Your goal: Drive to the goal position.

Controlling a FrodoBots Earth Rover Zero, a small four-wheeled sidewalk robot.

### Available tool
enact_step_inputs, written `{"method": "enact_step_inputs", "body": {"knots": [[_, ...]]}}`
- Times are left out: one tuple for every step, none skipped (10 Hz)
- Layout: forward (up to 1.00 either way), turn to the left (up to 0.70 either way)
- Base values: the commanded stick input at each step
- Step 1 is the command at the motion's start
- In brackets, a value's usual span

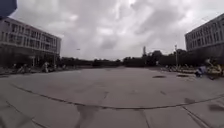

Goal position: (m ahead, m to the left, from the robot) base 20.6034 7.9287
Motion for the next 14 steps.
{"method": "enact_step_inputs", "body": {"knots": [[0.70,0.00],[0.70,0.00],[0.70,0.00],[0.70,0.00],[0.70,0.00],[0.70,0.00],[0.70,0.00],[0.70,0.00],[0.70,0.00],[0.70,0.00],[0.70,0.00],[0.70,0.00],[0.70,0.00],[0.70,0.00]]}}
